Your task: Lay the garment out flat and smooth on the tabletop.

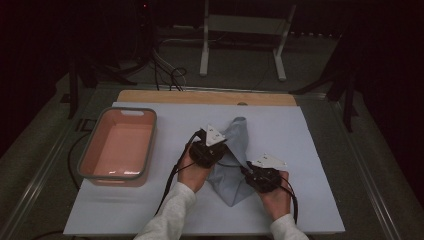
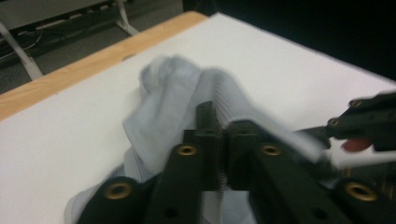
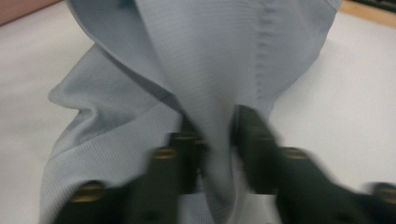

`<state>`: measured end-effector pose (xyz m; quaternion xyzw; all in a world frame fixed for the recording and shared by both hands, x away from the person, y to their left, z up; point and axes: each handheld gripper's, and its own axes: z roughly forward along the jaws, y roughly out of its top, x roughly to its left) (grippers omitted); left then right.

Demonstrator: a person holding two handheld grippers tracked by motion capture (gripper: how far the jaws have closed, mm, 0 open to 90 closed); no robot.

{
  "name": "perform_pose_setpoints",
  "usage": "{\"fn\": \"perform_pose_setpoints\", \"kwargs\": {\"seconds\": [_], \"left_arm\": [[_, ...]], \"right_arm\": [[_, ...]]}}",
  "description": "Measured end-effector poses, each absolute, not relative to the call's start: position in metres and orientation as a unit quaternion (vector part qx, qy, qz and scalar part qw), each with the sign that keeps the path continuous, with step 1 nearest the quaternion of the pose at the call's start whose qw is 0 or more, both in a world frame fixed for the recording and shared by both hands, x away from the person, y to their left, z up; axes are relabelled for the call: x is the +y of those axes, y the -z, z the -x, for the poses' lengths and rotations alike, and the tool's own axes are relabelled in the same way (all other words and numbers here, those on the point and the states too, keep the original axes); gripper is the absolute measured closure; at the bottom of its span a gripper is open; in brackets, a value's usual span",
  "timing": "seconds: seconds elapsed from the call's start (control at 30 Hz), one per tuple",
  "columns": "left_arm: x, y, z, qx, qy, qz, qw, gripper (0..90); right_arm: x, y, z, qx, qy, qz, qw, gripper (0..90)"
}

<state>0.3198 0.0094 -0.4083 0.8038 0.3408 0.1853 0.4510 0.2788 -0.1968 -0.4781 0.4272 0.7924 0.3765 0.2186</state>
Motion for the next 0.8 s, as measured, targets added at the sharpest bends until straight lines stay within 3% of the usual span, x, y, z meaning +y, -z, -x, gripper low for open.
{"fn": "perform_pose_setpoints", "kwargs": {"seconds": [0.1,0.2,0.5,0.8], "left_arm": [[0.018,0.404,-0.323,0.364,-0.189,-0.790,0.455,88.3],[0.029,0.401,-0.326,0.386,-0.191,-0.774,0.464,88.4],[0.066,0.391,-0.331,0.430,-0.197,-0.737,0.484,88.5],[0.103,0.386,-0.333,0.474,-0.206,-0.695,0.499,88.6]], "right_arm": [[-0.195,0.482,-0.279,0.787,-0.370,-0.442,0.218,44.2],[-0.194,0.487,-0.279,0.787,-0.366,-0.450,0.210,39.7],[-0.186,0.494,-0.278,0.792,-0.361,-0.453,0.194,39.3],[-0.169,0.500,-0.277,0.805,-0.362,-0.441,0.165,48.1]]}}
